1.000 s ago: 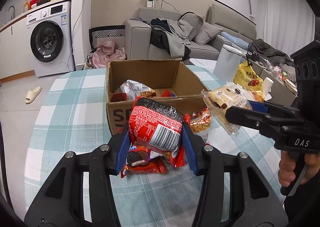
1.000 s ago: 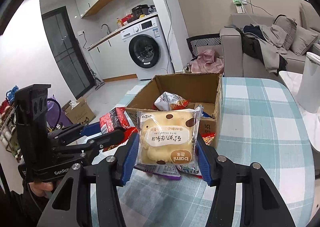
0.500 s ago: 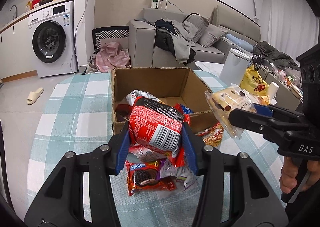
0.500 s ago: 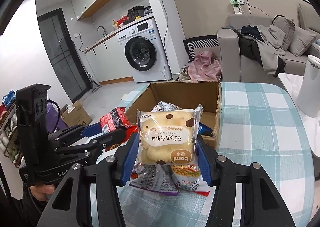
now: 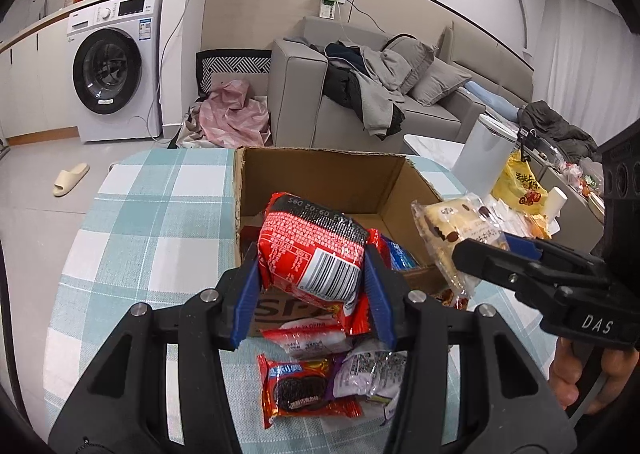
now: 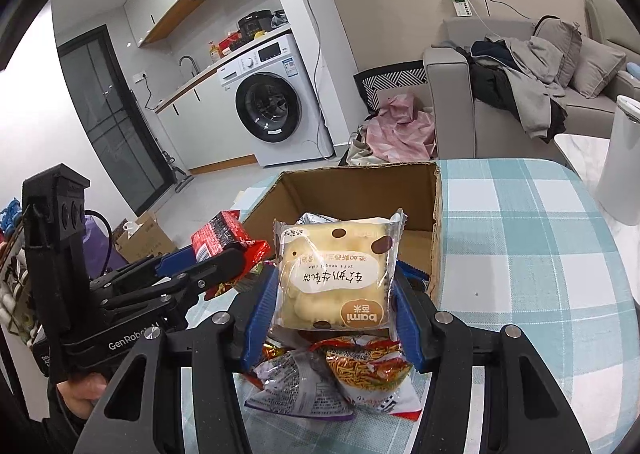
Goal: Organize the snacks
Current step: 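Open the left gripper over the box while the right gripper drops the bun pack in, then move both open grippers back toward the remaining snack packs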
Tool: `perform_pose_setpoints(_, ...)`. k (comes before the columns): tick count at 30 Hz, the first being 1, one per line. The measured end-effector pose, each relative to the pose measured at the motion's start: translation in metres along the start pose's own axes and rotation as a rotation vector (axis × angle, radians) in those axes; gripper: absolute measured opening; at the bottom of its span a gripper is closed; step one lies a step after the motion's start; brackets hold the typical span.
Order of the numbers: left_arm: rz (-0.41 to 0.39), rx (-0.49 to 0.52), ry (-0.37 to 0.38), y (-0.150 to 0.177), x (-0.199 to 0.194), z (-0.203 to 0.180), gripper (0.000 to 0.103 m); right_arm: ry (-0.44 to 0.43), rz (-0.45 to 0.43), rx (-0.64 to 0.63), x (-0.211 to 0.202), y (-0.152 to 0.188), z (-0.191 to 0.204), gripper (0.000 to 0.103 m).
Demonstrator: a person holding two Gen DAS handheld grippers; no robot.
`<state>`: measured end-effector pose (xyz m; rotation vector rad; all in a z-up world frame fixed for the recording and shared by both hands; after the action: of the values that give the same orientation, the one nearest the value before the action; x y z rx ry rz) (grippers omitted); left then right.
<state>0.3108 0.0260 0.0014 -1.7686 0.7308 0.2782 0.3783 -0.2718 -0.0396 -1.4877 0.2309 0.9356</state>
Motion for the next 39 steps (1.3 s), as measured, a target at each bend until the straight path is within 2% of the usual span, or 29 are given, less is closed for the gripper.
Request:
perform_pose_setpoints(15,0.009,0.000,-0.020,-0.010,0.030,0.009,0.046,0.036,0.013,0.025,0.028,-0.008,-0.009,0.055)
perform_pose_setpoints(19,0.021,0.001,-0.030,-0.009,0.035,0.013,0.046,0.053,-0.001,0.029,0.029,-0.010,-0.013,0.062)
perform_pose_setpoints(22,0.032,-0.007,-0.036,-0.006,0.035,0.016,0.046,0.063,-0.009,0.024,0.026,-0.011,-0.016,0.063)
perform_pose_setpoints(24,0.035,-0.005,-0.035,-0.005,0.034,0.015,0.047,0.062,-0.013,0.027,0.024,-0.010,-0.018,0.070)
perform_pose_setpoints(26,0.035,-0.004,-0.029,-0.004,0.031,0.015,0.053,0.070,-0.025,0.026,0.019,-0.009,-0.020,0.075)
perform_pose_setpoints(30,0.022,0.000,-0.038,-0.001,0.021,0.013,0.081,0.069,-0.028,0.024,0.012,-0.006,-0.023,0.085)
perform_pose_setpoints(31,0.015,0.007,-0.046,0.000,0.017,0.013,0.082,0.068,-0.032,0.028,0.009,-0.005,-0.024,0.091)
perform_pose_setpoints(34,0.025,0.026,-0.057,0.007,0.008,0.011,0.084,0.059,-0.034,0.035,0.002,0.000,-0.026,0.096)
perform_pose_setpoints(37,0.028,0.041,-0.072,0.014,-0.002,0.010,0.095,0.071,-0.025,0.026,-0.002,0.007,-0.028,0.101)
perform_pose_setpoints(38,0.023,0.045,-0.077,0.016,-0.006,0.010,0.103,0.081,-0.022,0.018,-0.003,0.009,-0.028,0.102)
perform_pose_setpoints(39,0.013,0.047,-0.078,0.018,-0.011,0.010,0.102,0.086,-0.022,0.010,-0.004,0.012,-0.028,0.102)
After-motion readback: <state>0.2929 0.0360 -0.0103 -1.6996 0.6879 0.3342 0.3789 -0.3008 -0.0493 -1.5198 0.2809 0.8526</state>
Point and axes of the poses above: each gripper's, at about its wrist camera, not at the fingertips, and x roughly the way its jaws point, z to its left, y to its underside, the point moved 10 cm from there along x, roughly the way its jaws point, and after that the axes turned 13 degrees about y, right-handed, at the moved point
